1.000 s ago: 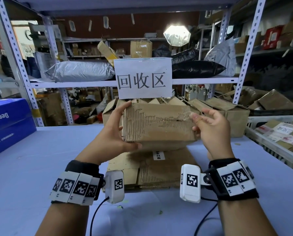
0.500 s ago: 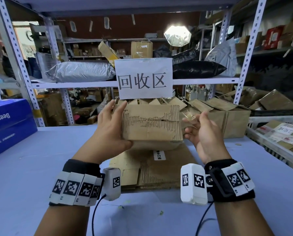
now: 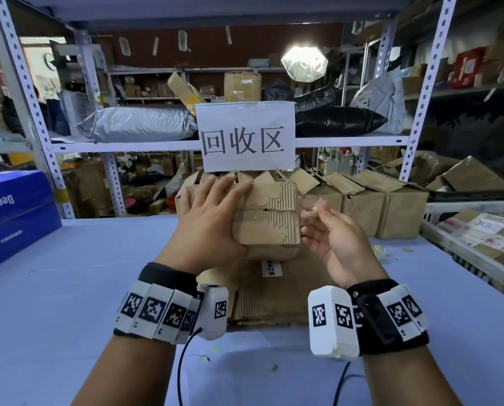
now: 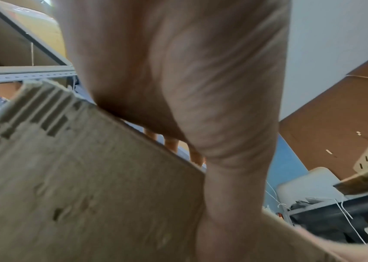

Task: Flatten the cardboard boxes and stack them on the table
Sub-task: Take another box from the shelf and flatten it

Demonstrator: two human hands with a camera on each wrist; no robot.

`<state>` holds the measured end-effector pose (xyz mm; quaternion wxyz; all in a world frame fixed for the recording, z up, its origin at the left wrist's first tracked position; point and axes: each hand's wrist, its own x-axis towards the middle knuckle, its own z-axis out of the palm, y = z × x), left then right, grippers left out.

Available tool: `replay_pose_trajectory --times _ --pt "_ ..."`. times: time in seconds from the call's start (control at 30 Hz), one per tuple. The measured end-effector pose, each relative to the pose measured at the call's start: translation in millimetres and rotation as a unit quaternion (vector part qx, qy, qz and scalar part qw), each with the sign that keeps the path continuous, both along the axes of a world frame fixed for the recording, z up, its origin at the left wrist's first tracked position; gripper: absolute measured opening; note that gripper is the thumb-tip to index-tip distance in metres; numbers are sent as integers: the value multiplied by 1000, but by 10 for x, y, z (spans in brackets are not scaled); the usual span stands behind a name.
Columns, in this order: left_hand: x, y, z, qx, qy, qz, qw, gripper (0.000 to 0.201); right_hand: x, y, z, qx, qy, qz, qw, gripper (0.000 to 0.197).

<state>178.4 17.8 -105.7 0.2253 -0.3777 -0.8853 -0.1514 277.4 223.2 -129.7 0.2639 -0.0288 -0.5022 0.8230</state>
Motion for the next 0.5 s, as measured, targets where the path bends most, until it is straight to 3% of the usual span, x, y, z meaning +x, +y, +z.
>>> replay_pose_trajectory --times 0.23,0.5 --pt "-110 2 8 1 -1 -7 1000 118 -1 76 -73 -166 -30 41 985 35" --pt "-163 -5 6 0 -11 -1 1000 117 -3 150 -103 -301 -47 2 952 35"
